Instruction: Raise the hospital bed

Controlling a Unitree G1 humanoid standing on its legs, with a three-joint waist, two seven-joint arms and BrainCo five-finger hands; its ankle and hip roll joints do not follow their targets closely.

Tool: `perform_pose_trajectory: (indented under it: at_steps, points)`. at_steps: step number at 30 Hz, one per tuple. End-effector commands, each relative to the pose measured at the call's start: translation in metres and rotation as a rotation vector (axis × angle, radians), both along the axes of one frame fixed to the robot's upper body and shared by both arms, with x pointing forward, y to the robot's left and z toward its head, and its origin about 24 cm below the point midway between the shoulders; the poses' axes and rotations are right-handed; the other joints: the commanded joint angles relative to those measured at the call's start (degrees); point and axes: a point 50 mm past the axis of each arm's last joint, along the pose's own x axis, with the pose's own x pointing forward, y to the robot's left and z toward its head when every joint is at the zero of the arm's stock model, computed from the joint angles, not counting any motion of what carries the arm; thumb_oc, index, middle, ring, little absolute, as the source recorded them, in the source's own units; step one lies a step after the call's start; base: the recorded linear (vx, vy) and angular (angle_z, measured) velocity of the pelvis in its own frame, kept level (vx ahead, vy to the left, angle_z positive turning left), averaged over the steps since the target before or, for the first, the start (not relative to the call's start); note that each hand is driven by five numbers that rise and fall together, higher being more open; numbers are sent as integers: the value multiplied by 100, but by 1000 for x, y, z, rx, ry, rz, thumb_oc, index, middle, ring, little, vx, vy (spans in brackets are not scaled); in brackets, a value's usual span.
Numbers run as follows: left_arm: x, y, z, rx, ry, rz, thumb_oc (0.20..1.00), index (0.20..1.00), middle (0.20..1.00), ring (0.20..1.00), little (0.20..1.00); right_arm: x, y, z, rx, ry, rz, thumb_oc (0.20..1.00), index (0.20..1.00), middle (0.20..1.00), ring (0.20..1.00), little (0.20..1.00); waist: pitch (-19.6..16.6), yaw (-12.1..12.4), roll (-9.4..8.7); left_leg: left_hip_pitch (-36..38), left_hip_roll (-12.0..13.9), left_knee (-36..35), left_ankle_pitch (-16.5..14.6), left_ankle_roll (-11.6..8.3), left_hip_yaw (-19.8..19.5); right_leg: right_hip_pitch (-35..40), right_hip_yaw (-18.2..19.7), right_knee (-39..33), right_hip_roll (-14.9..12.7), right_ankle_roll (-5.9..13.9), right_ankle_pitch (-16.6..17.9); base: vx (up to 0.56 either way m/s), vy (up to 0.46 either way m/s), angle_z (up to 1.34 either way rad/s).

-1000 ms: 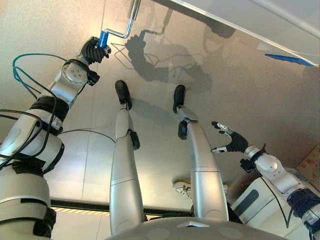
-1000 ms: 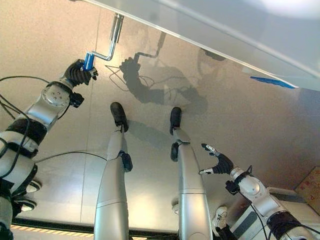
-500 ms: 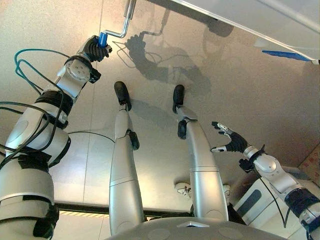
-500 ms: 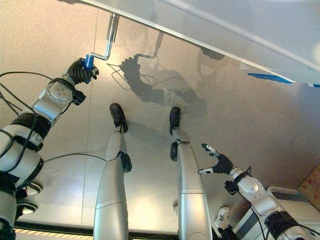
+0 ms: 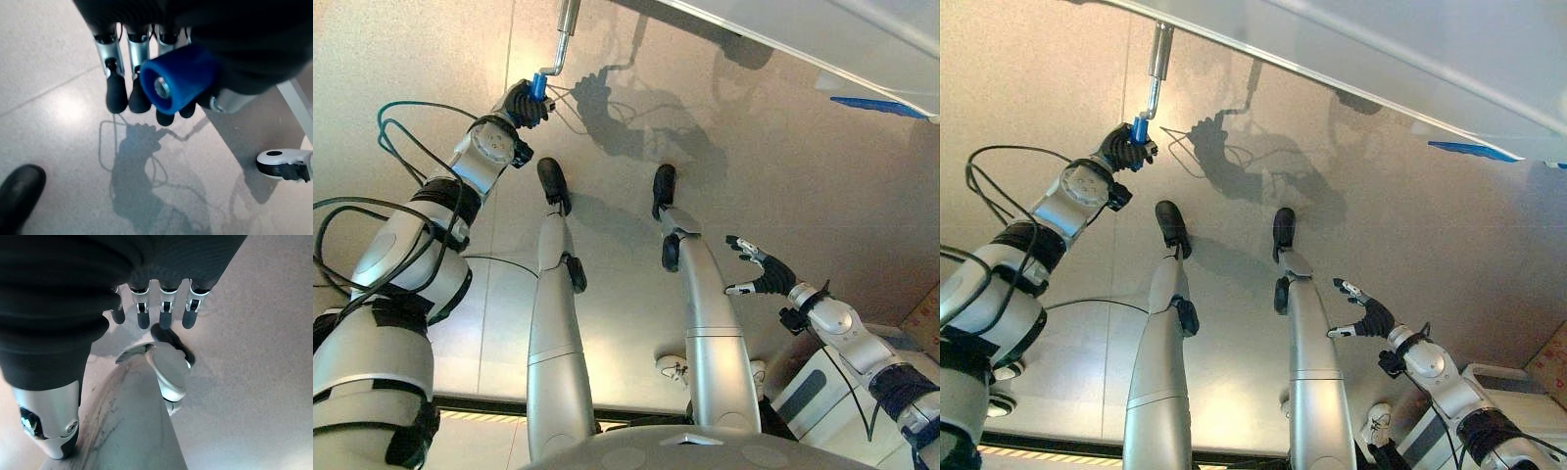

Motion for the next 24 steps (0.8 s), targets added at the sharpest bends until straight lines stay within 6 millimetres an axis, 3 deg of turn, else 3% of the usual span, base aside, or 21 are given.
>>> perform_pose_trajectory:
  at_steps: [1,18,24]
  points:
    - [4,-59,59,10,-198,-188,200,200,200,200,200,-12,11,-18,-28,88,74,1000,1000,1000,1000,1000,-58,34,126,116,-8,1272,-1458,266,-29,397,282,-1412,293,517,1015,0,0,0]
    - [-7,-110,51,-83,-184,-407,200,200,200,200,200,-14,9,-18,-40,85,60,1000,1000,1000,1000,1000,-94,23,154,98,-12,1305,-1454,256,-48,412,254,-1388,276,512,1031,0,0,0]
    - [-15,-111,54,-92,-186,-481,200,200,200,200,200,-18,5,-19,-43,94,51,1000,1000,1000,1000,1000,-106,43,169,106,-14,1286,-1435,252,-62,428,245,-1370,270,504,1033,0,0,0]
